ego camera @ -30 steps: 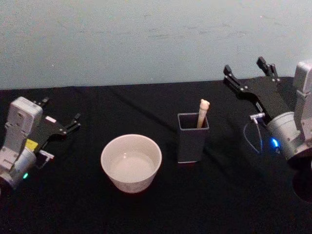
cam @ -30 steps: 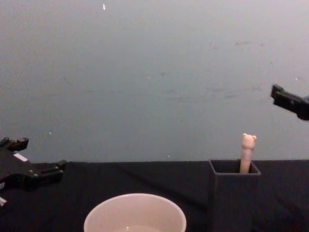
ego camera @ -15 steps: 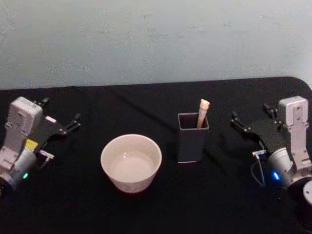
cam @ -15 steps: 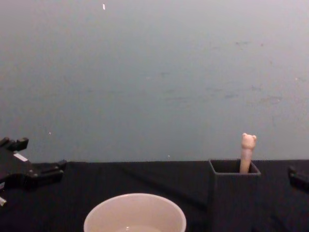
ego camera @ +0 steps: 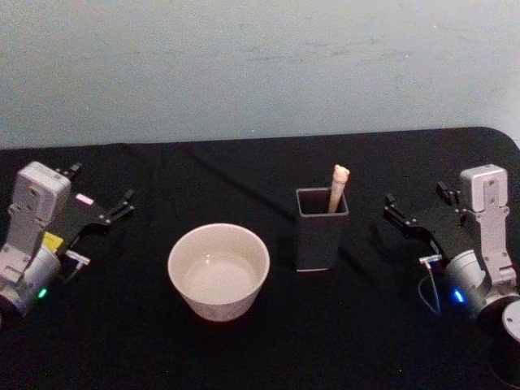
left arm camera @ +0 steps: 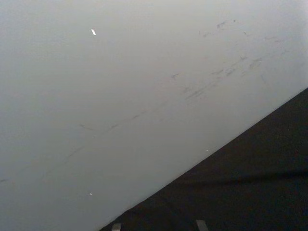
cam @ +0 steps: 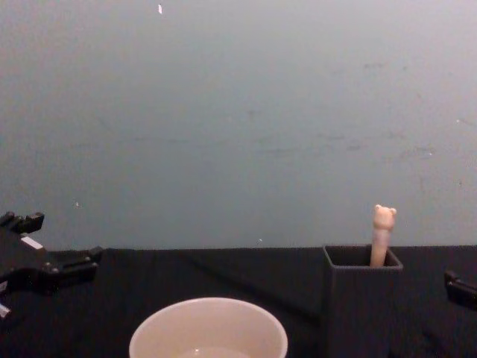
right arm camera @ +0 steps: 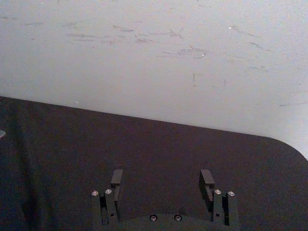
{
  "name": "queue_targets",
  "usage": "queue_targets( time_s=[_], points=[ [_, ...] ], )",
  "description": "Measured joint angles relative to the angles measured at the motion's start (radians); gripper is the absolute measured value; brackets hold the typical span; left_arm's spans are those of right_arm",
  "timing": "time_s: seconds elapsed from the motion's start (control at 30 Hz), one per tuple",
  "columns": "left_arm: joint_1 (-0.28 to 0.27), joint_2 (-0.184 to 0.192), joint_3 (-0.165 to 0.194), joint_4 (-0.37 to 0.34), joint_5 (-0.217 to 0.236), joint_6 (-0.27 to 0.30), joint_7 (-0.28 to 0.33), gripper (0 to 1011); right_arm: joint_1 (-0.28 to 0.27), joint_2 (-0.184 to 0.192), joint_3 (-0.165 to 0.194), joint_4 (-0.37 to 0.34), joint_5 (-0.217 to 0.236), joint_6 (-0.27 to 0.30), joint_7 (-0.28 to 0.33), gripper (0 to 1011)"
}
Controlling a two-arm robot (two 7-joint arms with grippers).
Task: Pick up the stirring spoon with one hand, stir inside the cup, then place it back in its original position.
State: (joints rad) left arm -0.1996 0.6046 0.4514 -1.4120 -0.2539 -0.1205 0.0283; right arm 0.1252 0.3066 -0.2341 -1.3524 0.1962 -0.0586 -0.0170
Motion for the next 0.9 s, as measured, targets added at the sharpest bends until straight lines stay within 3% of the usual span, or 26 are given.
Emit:
queue_targets(
  time_s=[0.9],
  points=[
    [0.0, 0.0, 0.0, 0.0, 0.0, 0.0, 0.0, 1001, -0.003, 0.003, -0.003, -0.005, 0.0, -0.003, -0.003, 1002]
  ],
)
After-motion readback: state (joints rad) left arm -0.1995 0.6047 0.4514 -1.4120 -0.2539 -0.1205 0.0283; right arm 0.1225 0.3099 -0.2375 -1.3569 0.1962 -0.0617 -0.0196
